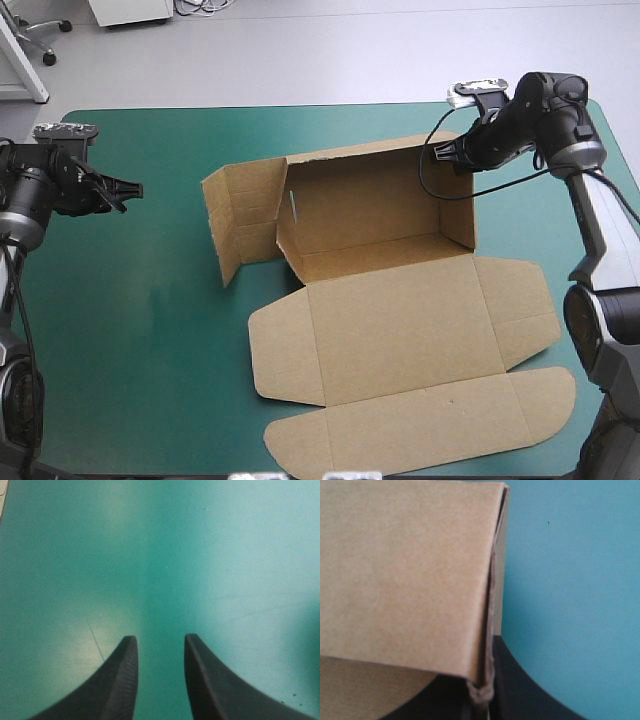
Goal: Fold the box
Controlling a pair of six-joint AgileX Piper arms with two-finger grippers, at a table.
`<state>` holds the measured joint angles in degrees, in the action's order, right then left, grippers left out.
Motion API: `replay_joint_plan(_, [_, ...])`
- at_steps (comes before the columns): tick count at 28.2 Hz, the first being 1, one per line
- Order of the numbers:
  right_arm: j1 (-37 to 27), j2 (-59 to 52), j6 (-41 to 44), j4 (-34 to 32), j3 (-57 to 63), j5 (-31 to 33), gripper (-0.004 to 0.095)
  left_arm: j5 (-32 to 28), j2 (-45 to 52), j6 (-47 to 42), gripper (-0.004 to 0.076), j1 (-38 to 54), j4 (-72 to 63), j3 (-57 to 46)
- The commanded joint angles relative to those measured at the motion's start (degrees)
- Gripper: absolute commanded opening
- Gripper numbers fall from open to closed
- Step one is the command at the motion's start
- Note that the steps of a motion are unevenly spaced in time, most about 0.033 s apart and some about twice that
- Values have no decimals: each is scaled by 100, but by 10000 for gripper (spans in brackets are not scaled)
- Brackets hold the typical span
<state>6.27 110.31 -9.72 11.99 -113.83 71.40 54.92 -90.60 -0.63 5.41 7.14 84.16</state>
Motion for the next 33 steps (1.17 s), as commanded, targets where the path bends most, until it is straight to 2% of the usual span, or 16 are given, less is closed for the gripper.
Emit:
replay_joint_plan(1, [-10,-124,41,62,-198,6,-31,-164,235,11,233,0,-16,160])
replay_joint_plan(7, [15,157,54,34,-198,-19,-27,-130,235,63,233,0,-31,160])
replay_joint_plan(11, [105,222,54,-184,-198,-288,-4,-141,235,63,233,-11,-39,160])
replay_joint_plan(13, [120,222,54,-113,-206,-458,68,-116,235,63,233,-11,-39,160])
replay_joint_plan(19, [154,222,54,-6,-206,-859,418,12,235,63,233,-11,-39,160])
replay_joint_plan(22, [154,222,54,-44,-206,-882,516,57,235,176,233,-11,-39,160])
replay_joint_plan(28, [154,111,32,-43,-235,-855,522,94,235,198,233,-11,-54,160])
replay_joint_plan(33, [154,-614,-11,-43,-313,-782,522,94,235,248,233,-11,-129,160])
